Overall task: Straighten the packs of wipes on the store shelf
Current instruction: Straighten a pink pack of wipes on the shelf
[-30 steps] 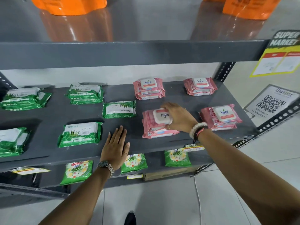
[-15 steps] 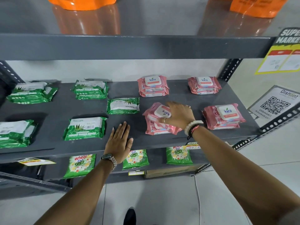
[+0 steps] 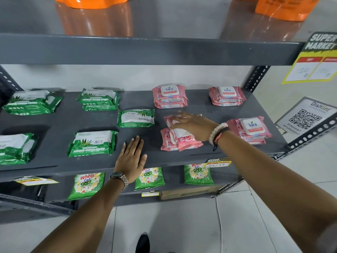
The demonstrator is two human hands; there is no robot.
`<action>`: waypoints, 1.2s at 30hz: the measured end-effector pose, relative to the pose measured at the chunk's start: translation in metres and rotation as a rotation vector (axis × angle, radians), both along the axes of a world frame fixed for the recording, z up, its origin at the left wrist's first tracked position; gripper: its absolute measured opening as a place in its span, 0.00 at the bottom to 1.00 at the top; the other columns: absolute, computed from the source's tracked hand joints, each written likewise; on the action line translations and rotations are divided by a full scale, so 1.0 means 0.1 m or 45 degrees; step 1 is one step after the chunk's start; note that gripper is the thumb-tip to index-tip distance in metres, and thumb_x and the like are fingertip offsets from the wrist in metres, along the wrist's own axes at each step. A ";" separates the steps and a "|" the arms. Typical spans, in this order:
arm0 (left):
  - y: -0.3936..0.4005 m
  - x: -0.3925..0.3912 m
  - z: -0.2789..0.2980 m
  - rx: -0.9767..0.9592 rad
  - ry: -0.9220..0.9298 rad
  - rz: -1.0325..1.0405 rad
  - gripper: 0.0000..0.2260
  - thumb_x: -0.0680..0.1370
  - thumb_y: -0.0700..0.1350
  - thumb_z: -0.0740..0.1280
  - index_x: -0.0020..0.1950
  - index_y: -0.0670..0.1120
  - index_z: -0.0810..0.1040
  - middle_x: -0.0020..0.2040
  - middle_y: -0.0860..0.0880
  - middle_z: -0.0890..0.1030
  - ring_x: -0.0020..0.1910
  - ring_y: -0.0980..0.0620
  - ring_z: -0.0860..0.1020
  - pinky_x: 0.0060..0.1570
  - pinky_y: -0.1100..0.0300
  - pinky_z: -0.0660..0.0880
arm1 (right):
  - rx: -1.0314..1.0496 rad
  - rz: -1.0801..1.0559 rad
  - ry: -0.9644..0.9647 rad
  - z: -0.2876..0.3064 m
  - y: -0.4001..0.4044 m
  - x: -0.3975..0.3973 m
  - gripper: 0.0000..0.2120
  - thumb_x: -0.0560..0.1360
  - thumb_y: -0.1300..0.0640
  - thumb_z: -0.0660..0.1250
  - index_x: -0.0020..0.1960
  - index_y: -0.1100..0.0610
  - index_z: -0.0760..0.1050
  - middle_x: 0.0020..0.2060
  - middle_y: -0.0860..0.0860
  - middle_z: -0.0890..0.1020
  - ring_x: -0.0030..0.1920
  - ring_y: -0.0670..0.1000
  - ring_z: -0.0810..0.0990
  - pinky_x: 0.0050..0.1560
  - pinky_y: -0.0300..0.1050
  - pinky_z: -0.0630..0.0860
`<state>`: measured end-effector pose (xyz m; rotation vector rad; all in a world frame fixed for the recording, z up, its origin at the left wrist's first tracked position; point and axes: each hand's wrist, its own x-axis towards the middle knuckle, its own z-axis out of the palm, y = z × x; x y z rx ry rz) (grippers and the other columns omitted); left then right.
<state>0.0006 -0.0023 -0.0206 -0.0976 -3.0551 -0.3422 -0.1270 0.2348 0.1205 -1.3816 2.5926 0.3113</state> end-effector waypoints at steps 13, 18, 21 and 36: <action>-0.01 -0.01 -0.01 -0.011 -0.009 -0.014 0.28 0.79 0.54 0.46 0.73 0.39 0.60 0.74 0.40 0.61 0.73 0.42 0.58 0.71 0.45 0.50 | -0.160 -0.353 -0.048 -0.03 0.00 0.10 0.37 0.71 0.45 0.70 0.74 0.56 0.59 0.73 0.54 0.66 0.73 0.58 0.64 0.71 0.57 0.62; -0.02 -0.01 -0.02 0.005 -0.004 -0.029 0.29 0.78 0.56 0.44 0.74 0.39 0.58 0.75 0.40 0.58 0.73 0.44 0.54 0.71 0.47 0.48 | -0.301 -0.471 -0.039 -0.10 -0.03 0.16 0.36 0.69 0.41 0.70 0.71 0.57 0.64 0.68 0.54 0.73 0.65 0.58 0.73 0.63 0.57 0.72; -0.03 -0.01 -0.01 0.007 -0.008 -0.035 0.31 0.77 0.57 0.41 0.74 0.39 0.55 0.76 0.41 0.55 0.74 0.45 0.51 0.72 0.48 0.45 | -0.319 -0.485 -0.033 -0.11 -0.03 0.20 0.36 0.69 0.41 0.71 0.69 0.57 0.65 0.66 0.54 0.74 0.64 0.58 0.74 0.61 0.57 0.74; -0.86 0.58 0.24 0.012 0.171 0.320 0.27 0.79 0.51 0.47 0.73 0.35 0.54 0.75 0.38 0.55 0.74 0.44 0.50 0.71 0.43 0.48 | -0.424 -0.356 -0.005 -0.12 -0.86 0.09 0.34 0.70 0.48 0.71 0.70 0.60 0.62 0.68 0.57 0.70 0.69 0.59 0.68 0.67 0.58 0.70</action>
